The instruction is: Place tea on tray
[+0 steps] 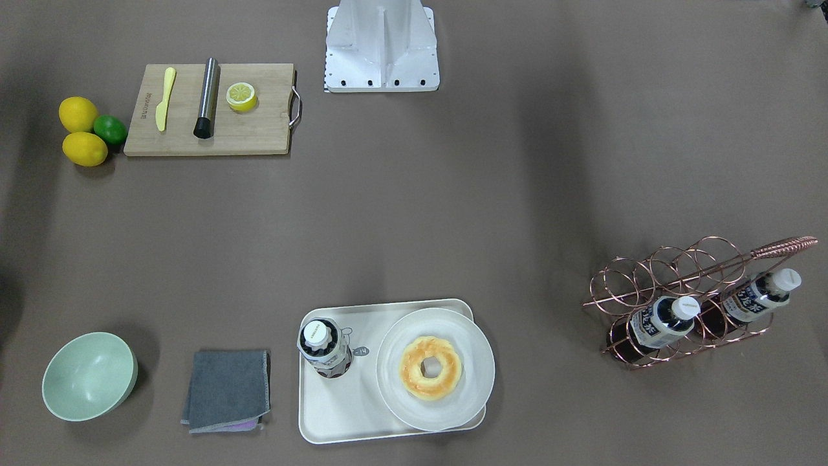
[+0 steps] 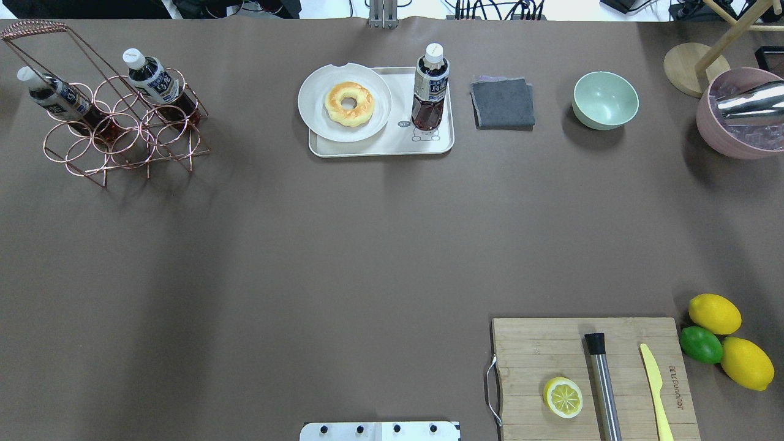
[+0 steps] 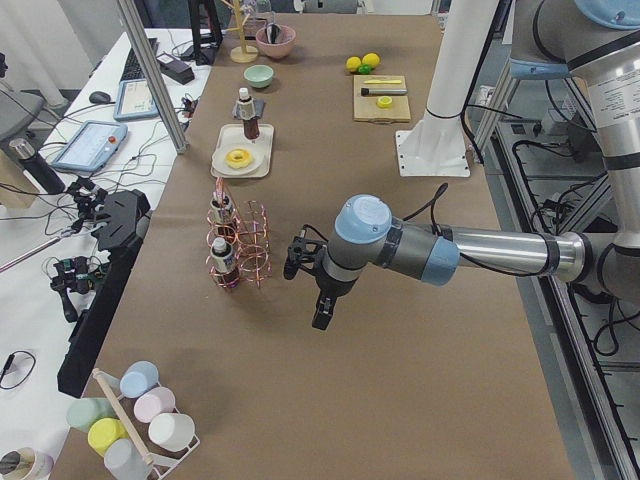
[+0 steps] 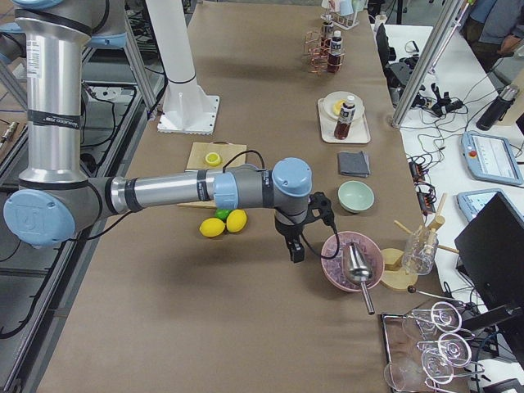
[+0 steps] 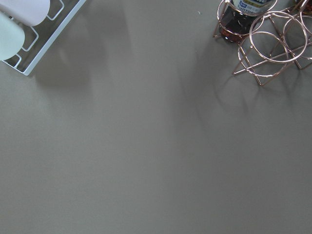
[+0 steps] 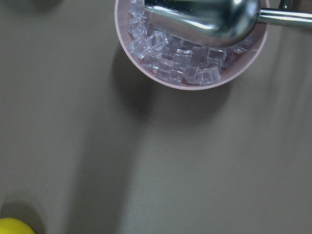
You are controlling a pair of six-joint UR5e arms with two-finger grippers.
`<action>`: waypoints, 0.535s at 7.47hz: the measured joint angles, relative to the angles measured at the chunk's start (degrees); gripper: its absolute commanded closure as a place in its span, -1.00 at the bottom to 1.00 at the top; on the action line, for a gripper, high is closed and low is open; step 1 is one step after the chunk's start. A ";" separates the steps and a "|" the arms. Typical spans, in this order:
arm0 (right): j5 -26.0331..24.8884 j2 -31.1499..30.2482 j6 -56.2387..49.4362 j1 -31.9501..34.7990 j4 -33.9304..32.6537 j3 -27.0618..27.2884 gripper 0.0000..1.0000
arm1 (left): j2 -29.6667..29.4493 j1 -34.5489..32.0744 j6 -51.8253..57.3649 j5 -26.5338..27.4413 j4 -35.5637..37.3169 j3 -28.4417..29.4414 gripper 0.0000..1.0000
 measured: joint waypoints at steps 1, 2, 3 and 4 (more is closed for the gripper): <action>0.08 -0.43 -0.30 0.96 0.02 -0.06 -1.00 | -0.02 0.03 -0.02 0.57 -0.03 0.24 -0.95; 0.17 -0.39 -0.32 1.34 0.03 -0.08 -1.00 | 0.07 0.05 -0.02 0.96 -0.06 0.43 -0.95; 0.25 -0.24 -0.17 1.47 0.05 -0.04 -1.00 | 0.26 0.04 0.03 1.16 -0.07 0.65 -0.95; 0.24 -0.11 -0.02 1.51 0.12 -0.04 -1.00 | 0.37 0.04 0.06 1.29 -0.08 0.92 -0.95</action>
